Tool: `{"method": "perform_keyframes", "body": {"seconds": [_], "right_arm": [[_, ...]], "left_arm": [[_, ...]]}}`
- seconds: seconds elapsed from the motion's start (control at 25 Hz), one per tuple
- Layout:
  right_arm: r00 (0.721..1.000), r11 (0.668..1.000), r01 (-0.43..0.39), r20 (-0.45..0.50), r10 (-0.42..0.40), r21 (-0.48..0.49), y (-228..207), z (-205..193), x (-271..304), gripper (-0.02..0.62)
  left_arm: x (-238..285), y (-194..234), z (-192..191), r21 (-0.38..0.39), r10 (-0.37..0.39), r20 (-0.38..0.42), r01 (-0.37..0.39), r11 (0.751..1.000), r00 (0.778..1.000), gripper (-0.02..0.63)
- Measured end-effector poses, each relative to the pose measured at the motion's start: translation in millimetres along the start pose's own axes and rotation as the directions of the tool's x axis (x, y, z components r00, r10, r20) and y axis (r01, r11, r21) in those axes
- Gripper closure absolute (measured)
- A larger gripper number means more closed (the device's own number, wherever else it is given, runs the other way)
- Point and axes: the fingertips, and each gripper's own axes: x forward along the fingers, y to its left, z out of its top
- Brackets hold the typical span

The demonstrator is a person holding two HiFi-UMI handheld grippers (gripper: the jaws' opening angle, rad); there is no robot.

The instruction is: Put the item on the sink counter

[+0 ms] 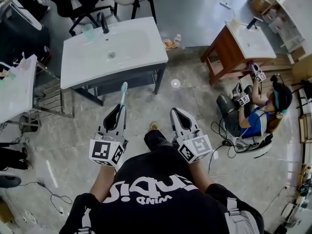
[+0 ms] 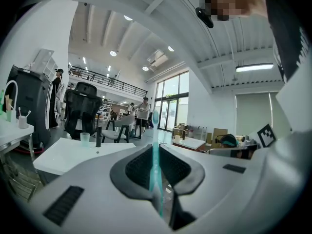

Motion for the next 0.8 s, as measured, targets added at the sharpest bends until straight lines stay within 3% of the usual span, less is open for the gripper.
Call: {"method": "perform_keyframes", "body": {"seconds": [0.4, 0.8], "right_arm": [[1.000, 0.999, -0.031, 0.000, 0.031, -0.013, -58.6, 33.2, 59.9, 0.577], [0.998, 0.998, -0.057, -0.030, 0.057, -0.003, -107.1, 37.2, 111.5, 0.577]], "left_arm": [[84.1, 11.6, 20.2, 0.024, 0.010, 0.009, -0.010, 1.000, 1.000, 0.548], [140.7, 31.6, 21.9, 0.015, 0.046, 0.006, -0.046, 0.999, 0.999, 0.548]]}}
